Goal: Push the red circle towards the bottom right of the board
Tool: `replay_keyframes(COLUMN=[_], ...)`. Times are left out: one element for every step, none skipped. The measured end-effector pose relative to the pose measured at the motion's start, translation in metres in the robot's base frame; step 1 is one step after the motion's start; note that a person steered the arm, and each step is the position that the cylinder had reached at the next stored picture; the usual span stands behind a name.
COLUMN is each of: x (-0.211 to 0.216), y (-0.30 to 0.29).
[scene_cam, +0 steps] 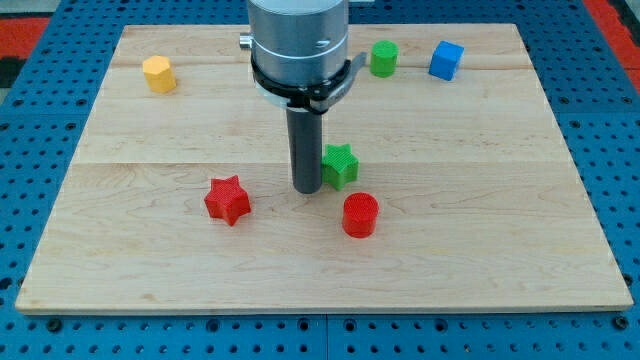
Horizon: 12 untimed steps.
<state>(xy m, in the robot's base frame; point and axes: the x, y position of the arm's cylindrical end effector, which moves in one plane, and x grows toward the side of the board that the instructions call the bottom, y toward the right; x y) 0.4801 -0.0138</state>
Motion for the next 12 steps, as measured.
replay_keyframes(x=[0.015,0.032,0.043,0.043,0.035,0.033,0.021,0.014,0.018,0.027,0.038,0.048], y=[0.011,0.019,0.023,0.029,0.067,0.085,0.103,0.108,0.108,0.110,0.111,0.111])
